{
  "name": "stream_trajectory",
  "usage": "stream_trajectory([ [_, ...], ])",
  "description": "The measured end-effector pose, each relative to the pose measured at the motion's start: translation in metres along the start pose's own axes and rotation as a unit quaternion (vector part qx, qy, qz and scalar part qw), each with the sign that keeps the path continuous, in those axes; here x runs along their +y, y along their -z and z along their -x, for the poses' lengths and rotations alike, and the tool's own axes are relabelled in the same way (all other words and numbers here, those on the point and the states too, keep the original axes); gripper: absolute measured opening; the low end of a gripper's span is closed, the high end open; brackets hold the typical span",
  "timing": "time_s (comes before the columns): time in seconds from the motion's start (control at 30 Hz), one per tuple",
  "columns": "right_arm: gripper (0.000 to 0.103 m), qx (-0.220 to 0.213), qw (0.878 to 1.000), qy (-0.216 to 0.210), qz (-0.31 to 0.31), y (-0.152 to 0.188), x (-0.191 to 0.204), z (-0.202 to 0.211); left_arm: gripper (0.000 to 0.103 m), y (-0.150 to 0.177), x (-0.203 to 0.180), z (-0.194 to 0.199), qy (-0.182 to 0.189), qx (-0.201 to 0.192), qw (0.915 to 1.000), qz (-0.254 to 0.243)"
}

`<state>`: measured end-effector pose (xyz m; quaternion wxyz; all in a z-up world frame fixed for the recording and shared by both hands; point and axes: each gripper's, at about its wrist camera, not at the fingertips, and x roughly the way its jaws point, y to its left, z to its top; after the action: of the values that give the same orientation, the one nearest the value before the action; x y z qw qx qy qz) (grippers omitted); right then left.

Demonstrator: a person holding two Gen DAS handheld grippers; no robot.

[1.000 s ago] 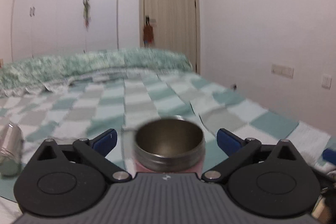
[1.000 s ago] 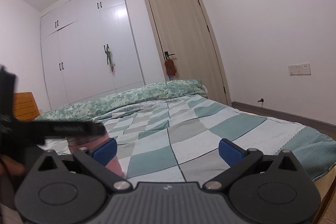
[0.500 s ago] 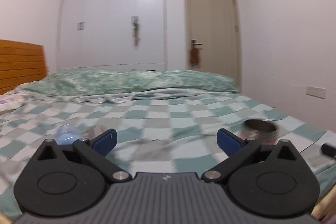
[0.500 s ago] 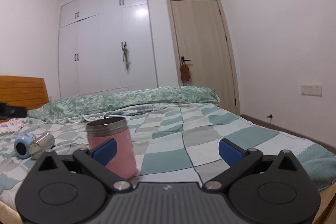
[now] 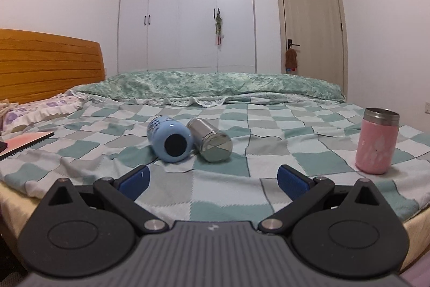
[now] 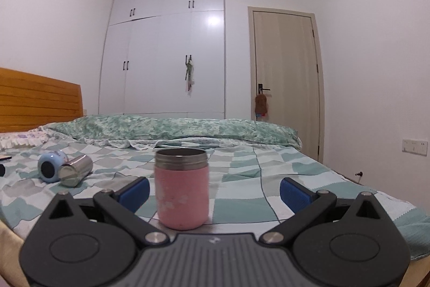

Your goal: Flip cup upright

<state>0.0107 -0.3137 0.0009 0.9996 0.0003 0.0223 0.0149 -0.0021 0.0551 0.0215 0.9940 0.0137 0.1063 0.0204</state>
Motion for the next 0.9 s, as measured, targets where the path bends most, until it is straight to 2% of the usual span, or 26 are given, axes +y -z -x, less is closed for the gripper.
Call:
stream_trajectory([
  [0.33,0.103,0.003,1.0,-0.004,0.024,0.003,0.022,0.022,0.103,0.018,-0.009,0.019,0.006,-0.044,0.9986,-0.029],
  [0.9,0.103,0.005,0.999,0.013,0.05,0.006,0.027,0.023,0.103,0.025,-0.008,0.021,-0.006,-0.052,0.9984,-0.019],
])
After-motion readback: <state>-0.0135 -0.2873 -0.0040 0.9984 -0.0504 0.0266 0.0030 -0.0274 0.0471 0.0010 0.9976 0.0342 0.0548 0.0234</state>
